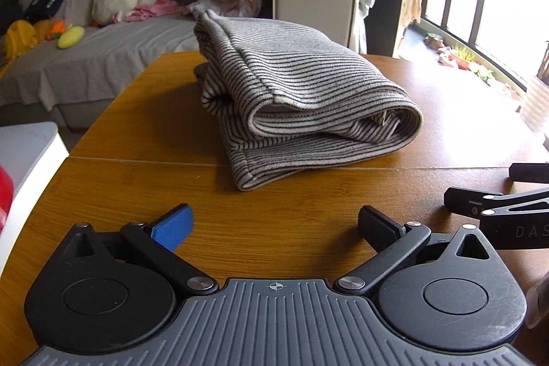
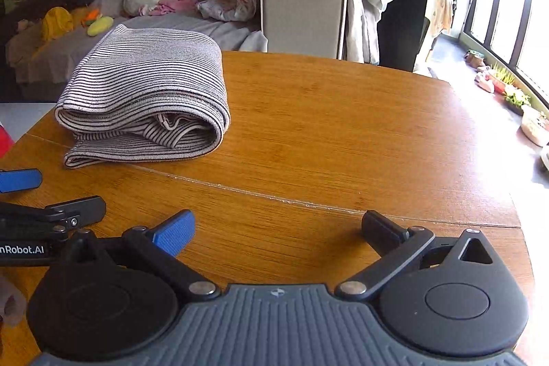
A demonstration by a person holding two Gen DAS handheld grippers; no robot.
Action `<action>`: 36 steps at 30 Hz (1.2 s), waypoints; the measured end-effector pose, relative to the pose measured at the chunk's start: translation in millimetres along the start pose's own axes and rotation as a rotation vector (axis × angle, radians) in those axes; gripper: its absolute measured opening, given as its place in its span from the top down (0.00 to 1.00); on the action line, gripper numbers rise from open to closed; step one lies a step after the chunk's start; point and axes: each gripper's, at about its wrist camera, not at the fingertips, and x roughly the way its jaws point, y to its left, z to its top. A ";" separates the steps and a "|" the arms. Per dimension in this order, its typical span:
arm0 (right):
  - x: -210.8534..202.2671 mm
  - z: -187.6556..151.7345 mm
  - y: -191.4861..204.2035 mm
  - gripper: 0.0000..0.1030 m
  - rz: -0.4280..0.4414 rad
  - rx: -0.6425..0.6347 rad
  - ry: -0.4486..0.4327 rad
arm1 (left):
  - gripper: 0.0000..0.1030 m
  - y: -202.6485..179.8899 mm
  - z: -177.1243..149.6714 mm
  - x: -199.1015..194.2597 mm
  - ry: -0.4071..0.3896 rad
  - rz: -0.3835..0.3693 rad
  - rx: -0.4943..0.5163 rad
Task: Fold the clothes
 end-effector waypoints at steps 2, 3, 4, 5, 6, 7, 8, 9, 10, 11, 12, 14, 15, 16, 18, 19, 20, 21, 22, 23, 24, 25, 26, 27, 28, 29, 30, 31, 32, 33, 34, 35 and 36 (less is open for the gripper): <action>0.2 -0.1 -0.1 0.00 0.000 0.000 0.000 | 0.00 -0.5 0.0 0.2 0.000 0.000 0.001; 0.2 -0.2 0.0 0.00 0.000 0.000 0.000 | 0.00 -0.7 0.1 0.3 0.000 0.000 0.001; 0.3 -0.3 -0.2 0.00 0.000 0.000 0.000 | 0.00 -0.9 0.2 0.3 0.000 0.000 0.001; 0.2 -0.1 -0.3 0.00 0.000 0.000 0.000 | 0.00 -1.0 0.3 0.3 0.000 0.000 0.001; 0.2 -0.1 -0.5 0.00 0.001 0.000 0.000 | 0.00 -1.2 0.3 0.4 0.000 0.000 0.001; 0.3 -0.1 -0.6 0.00 0.001 0.000 -0.001 | 0.00 -1.4 0.4 0.4 0.000 0.000 0.001; 0.3 -0.1 -0.7 0.00 0.001 0.000 -0.001 | 0.00 -1.6 0.5 0.4 0.000 0.000 0.002; 0.3 -0.2 -1.2 0.00 0.001 -0.001 -0.001 | 0.00 -1.8 0.6 0.5 0.000 0.000 0.002; 0.3 -0.2 -1.3 0.00 0.001 0.000 -0.001 | 0.00 -2.0 0.7 0.5 0.000 0.000 0.002; 0.2 -0.2 -1.1 0.00 0.001 0.000 -0.001 | 0.00 -2.2 0.8 0.5 0.000 0.000 0.002; 0.1 -0.3 -1.0 0.00 0.001 0.000 -0.001 | 0.00 -2.4 0.9 0.6 0.000 0.000 0.002; -0.1 -0.1 -0.5 0.00 0.001 0.000 -0.001 | 0.00 -2.7 1.1 0.6 0.000 0.000 0.002; -0.2 -0.2 -0.4 0.00 0.001 0.000 -0.001 | 0.00 -2.8 1.3 0.5 0.000 0.000 0.002; -0.3 -0.5 -0.4 0.00 0.001 0.001 -0.001 | 0.00 -2.7 1.4 0.5 0.000 0.000 0.003; -0.6 -0.5 -0.2 0.00 0.001 0.001 -0.001 | 0.00 -2.8 1.4 0.5 0.000 0.000 0.003; -0.7 -0.5 0.0 0.00 0.001 0.000 -0.001 | 0.00 -3.0 1.4 0.4 0.000 0.000 0.003; -0.7 -0.4 0.2 0.00 0.000 0.000 -0.001 | 0.00 -3.1 1.4 0.3 0.000 0.000 0.003; -0.8 -0.5 0.2 0.00 0.000 0.001 -0.001 | 0.00 -3.1 1.4 0.4 0.000 0.000 0.002; -0.9 -0.5 0.2 0.00 0.000 0.001 -0.001 | 0.00 -2.9 1.5 0.6 0.000 0.000 0.003; -1.1 -0.5 0.1 0.00 0.001 0.001 -0.001 | 0.00 -2.8 1.7 0.6 0.000 0.000 0.003; -1.1 -0.6 -0.1 0.00 0.001 0.001 -0.001 | 0.00 -2.7 2.0 0.7 0.000 0.000 0.002; -1.1 -0.6 -0.1 0.00 0.001 0.001 -0.001 | 0.00 -2.7 2.2 0.7 0.000 0.000 0.002; -1.1 -0.7 0.0 0.00 0.000 0.001 -0.001 | 0.00 -2.7 2.3 0.7 0.000 0.000 0.002; -1.1 -0.6 0.1 0.00 0.000 0.001 -0.001 | 0.00 -2.7 2.4 0.7 0.000 0.000 0.002; -1.1 -0.6 0.2 0.00 0.000 0.001 -0.001 | 0.00 -2.8 2.5 0.7 0.000 0.000 0.002; -1.1 -0.6 0.2 0.00 0.000 0.001 -0.001 | 0.00 -2.8 2.6 0.7 0.000 0.000 0.002; -1.1 -0.7 0.1 0.00 0.000 0.001 -0.001 | 0.00 -2.8 2.7 0.7 0.000 0.000 0.002; -1.2 -0.7 0.0 0.00 0.000 0.001 -0.001 | 0.00 -2.9 2.8 0.7 0.000 -0.001 0.002; -1.2 -0.7 0.0 0.00 0.000 0.001 -0.001 | 0.00 -3.0 2.7 0.6 0.000 -0.001 0.002; -1.2 -0.7 0.0 0.00 0.000 0.001 -0.001 | 0.00 -3.1 2.6 0.6 0.000 -0.001 0.001; -1.2 -0.8 0.0 0.00 0.000 0.001 -0.001 | 0.00 -3.1 2.5 0.5 0.000 0.000 0.001; -1.2 -0.8 0.0 0.00 0.000 0.001 -0.001 | 0.00 -3.0 2.6 0.6 0.000 0.000 0.001; -1.2 -0.8 0.0 0.00 0.000 0.001 -0.001 | 0.00 -2.9 2.7 0.7 0.000 -0.001 0.001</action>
